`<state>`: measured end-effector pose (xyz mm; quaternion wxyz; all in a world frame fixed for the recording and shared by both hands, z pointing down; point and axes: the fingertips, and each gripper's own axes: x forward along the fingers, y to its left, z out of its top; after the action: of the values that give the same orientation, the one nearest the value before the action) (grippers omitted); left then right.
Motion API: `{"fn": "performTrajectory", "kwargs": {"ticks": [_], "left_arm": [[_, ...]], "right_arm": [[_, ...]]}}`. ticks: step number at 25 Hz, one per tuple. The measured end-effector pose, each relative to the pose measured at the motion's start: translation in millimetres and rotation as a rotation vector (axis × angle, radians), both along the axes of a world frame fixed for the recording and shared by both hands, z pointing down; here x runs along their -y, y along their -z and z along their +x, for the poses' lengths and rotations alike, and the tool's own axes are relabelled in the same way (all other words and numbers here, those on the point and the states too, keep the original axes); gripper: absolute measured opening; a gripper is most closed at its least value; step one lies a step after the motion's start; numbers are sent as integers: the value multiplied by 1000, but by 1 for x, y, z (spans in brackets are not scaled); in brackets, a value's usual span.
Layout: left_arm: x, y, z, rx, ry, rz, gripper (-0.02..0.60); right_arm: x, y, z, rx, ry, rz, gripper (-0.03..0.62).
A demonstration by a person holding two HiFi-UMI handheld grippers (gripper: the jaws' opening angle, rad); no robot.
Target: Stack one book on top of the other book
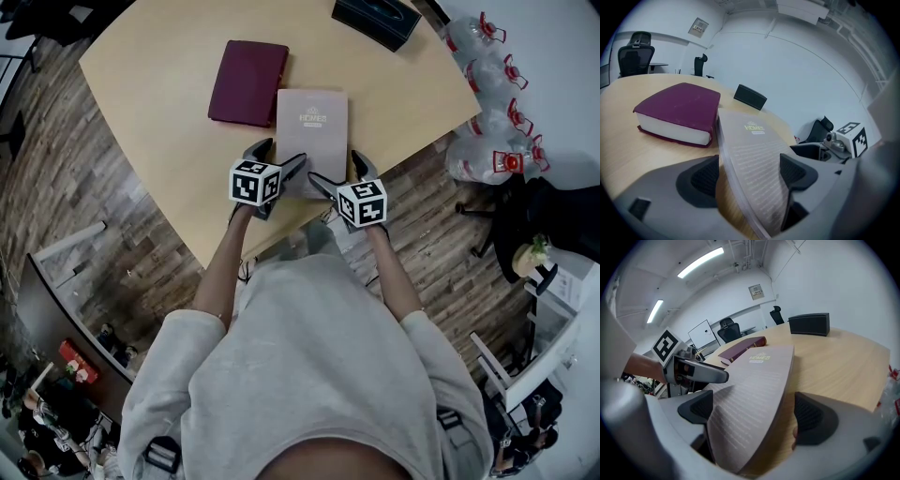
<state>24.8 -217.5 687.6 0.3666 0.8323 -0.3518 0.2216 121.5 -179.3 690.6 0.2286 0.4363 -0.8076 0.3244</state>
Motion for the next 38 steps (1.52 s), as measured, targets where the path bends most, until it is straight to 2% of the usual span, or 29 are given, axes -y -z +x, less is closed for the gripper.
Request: {"fn": "performTrajectory", "kwargs": {"ticks": [8, 12, 18, 24, 38], "left_arm": [[-5, 0, 13, -7, -17, -3, 400], [-2, 1, 16, -8, 0, -6, 400], [-1, -2, 16, 11, 12, -5, 401], [-1, -7, 14, 67, -4, -6, 400], [-3, -2, 14, 78, -8, 27, 393]], "right_arm": [[-2, -6, -11, -8, 16, -31, 525], [-1, -9, -13, -23, 12, -49, 515], [0, -10, -12, -28, 10, -50, 517], [0, -10, -13, -22, 9, -39, 515], [-2, -6, -13, -39, 2, -13, 503]]}}
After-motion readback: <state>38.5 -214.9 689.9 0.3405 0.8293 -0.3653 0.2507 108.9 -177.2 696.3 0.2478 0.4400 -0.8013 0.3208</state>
